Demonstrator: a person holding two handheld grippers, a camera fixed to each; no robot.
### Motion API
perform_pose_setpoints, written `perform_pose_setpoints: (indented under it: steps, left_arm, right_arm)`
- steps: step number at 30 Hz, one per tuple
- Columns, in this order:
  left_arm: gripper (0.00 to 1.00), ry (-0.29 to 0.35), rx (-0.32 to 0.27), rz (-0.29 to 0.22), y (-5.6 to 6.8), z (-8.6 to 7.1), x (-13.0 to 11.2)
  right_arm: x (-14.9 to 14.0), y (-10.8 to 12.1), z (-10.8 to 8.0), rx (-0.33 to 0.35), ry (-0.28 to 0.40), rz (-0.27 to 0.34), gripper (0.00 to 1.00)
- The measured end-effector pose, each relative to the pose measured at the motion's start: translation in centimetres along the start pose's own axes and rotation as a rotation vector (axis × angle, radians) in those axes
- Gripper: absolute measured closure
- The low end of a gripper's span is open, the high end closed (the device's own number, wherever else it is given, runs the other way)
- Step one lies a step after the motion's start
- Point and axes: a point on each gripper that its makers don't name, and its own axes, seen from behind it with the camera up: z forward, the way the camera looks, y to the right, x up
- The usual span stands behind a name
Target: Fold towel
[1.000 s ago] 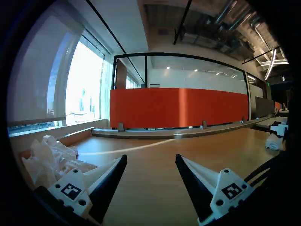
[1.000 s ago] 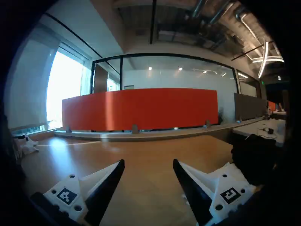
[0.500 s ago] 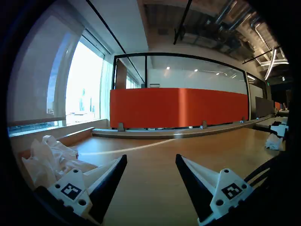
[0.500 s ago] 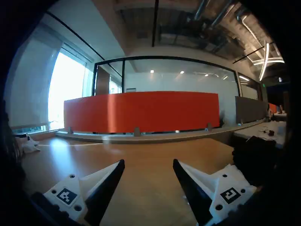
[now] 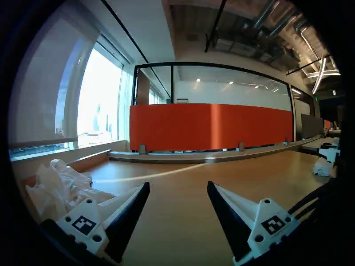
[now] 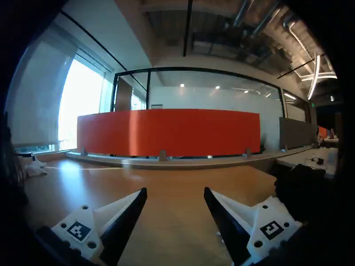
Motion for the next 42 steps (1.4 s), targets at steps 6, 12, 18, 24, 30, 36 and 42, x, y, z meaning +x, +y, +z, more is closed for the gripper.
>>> perform_pose_setpoints:
  steps: [6,12,18,24,30,36,42]
  left_arm:
    - [0.04,0.0,0.0,0.0,-0.02,-0.06,0.05]
    - [0.04,0.0,0.0,0.0,-0.04,-0.08,0.08]
    - [0.04,0.0,0.0,0.0,-0.04,-0.04,0.11]
    - [0.04,0.0,0.0,0.0,-0.03,-0.01,0.1]
    - [0.04,-0.001,0.0,0.0,0.01,-0.08,0.12]
    - [0.04,-0.001,0.0,0.0,0.04,-0.17,0.17]
    - [0.04,-0.001,0.0,0.0,-0.05,-0.29,0.41]
  right_arm:
    - [-0.03,0.04,-0.04,-0.005,0.0,0.0,0.0]
    - [-0.1,0.09,0.0,-0.006,0.0,-0.001,0.0]
    - [-0.21,0.12,0.03,-0.006,-0.001,-0.001,0.0]
    - [-0.2,0.1,-0.01,-0.006,0.0,-0.002,0.0]
    - [-0.16,0.1,-0.04,-0.006,-0.001,-0.002,0.0]
    - [-0.22,0.12,-0.06,-0.006,-0.001,-0.001,0.0]
    - [-0.22,0.15,-0.06,-0.006,-0.001,-0.001,0.0]
